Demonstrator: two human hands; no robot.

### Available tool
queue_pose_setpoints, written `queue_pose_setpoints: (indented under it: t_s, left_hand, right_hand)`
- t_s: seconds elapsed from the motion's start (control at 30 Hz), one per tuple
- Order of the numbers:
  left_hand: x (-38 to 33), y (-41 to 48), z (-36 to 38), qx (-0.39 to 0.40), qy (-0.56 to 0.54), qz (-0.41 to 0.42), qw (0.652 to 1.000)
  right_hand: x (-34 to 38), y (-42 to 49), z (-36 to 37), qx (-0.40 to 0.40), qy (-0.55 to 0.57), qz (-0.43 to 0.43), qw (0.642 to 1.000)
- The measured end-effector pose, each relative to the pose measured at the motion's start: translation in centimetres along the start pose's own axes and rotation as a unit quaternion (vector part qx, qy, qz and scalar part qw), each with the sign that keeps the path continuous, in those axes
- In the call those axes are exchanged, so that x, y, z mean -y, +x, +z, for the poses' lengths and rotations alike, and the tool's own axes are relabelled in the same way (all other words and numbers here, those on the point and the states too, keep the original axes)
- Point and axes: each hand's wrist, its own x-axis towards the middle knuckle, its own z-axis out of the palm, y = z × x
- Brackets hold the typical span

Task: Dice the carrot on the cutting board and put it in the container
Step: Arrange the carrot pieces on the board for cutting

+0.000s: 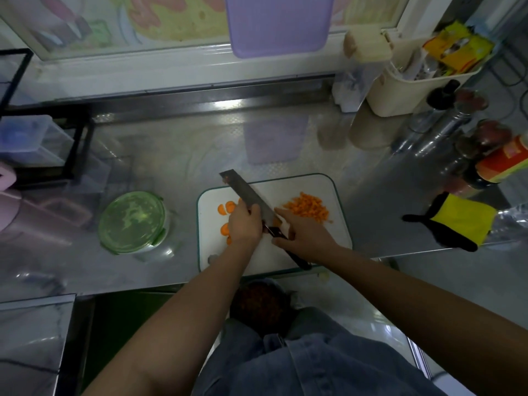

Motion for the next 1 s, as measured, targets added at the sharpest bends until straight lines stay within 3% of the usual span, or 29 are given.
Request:
queue_pose_setpoints:
  t_s: [0.1, 0.23, 0.3, 0.37, 0.43, 0.63, 0.8, 1.0]
  left_hand:
    - [0.2, -0.2, -0.5, 0.017, 0.001, 0.009, 1.0]
    - [-0.2, -1.0, -1.1, 0.095, -0.148, -0.005, 0.984]
    - [0.3, -1.1, -1.7, 0.092, -0.066, 0.033, 0.993]
    - [1.9, -1.0, -2.4, 0.06, 0.071, 0.075, 0.993]
    - [3.4, -0.9, -3.1, 0.034, 0.136, 0.097, 0.985]
    - [5.2, -0.7, -4.2, 0.045, 0.237, 0.107, 0.965]
    - [5.1, -0.5, -4.1, 0.046, 0.257, 0.118, 0.958]
    - [5.1, -0.3, -4.0, 0.038, 0.266, 0.132, 0.954]
  right_hand:
    - [0.9, 0.2, 1.4, 0.026, -0.012, -0.002, 1.0]
    - [2.1, 0.2, 1.8, -0.067, 0.113, 0.042, 0.99]
    - [2.2, 0.4, 1.8, -0.08, 0.246, 0.107, 0.96]
    - [2.3, 0.3, 2.0, -0.075, 0.403, 0.165, 0.897]
    - [2.3, 0.0, 2.7, -0.077, 0.46, 0.183, 0.865]
    - [1.4, -0.3, 6.1, -0.122, 0.359, 0.214, 0.9]
    - [-0.4, -0.9, 4.9, -0.213, 0.295, 0.252, 0.897]
    - [1.1, -0.6, 4.9, -0.155, 0.258, 0.177, 0.937]
